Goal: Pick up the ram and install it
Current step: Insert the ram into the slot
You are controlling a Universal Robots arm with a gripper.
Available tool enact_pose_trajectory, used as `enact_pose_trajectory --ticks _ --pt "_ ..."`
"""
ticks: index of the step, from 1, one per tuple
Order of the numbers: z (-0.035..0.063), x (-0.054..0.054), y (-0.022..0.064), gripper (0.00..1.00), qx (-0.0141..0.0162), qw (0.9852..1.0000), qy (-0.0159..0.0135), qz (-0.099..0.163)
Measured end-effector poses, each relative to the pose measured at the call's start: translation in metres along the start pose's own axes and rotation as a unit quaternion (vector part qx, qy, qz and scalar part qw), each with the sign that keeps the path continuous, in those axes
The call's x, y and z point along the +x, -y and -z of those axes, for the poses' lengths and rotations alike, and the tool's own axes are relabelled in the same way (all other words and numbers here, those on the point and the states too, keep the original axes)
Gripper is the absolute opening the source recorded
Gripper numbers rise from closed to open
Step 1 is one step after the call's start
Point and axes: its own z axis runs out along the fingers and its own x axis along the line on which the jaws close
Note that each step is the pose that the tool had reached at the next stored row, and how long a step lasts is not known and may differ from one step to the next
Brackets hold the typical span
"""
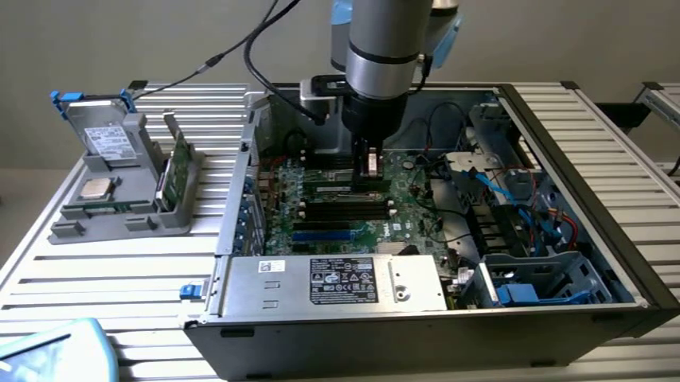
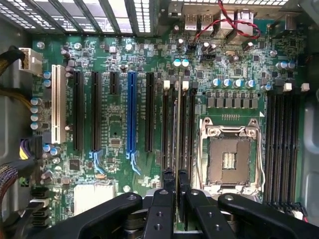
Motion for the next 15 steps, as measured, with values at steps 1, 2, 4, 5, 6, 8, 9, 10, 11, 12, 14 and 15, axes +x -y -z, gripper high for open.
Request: enact_pose_trajectory --ticks 1,2,4,5,6,8,9,10,11,12,14,15 --pt "-0.0012 0.001 0.0 0.14 -0.0004 1.0 0.0021 0.0" --pt "-0.0023 0.002 0.0001 0.14 -0.001 1.0 0.0035 0.0" --pt "-0.0043 0.004 0.0002 0.14 -0.0033 1.0 0.0051 0.0" --pt "-0.005 0.005 0.0004 0.14 -0.0058 1.0 0.0055 0.0" --pt "-0.0059 0.006 0.001 0.14 -0.0084 0.9999 0.0056 0.0" --pt "-0.0072 0.007 0.0023 0.14 -0.0163 0.9999 0.0057 -0.001" --pt "-0.0076 0.007 0.0032 0.14 -0.0214 0.9998 0.0058 -0.001" --pt "-0.0079 0.007 0.0043 0.14 -0.0271 0.9996 0.0059 -0.001" --pt "-0.0082 0.007 0.0056 0.14 -0.0335 0.9994 0.006 -0.001" --pt "-0.0084 0.007 0.0068 0.14 -0.0404 0.9992 0.0061 -0.002" --pt "-0.0087 0.007 0.0093 0.14 -0.0538 0.9985 0.0062 -0.002" --pt "-0.0087 0.007 0.0103 0.14 -0.057 0.9984 0.0059 -0.003"
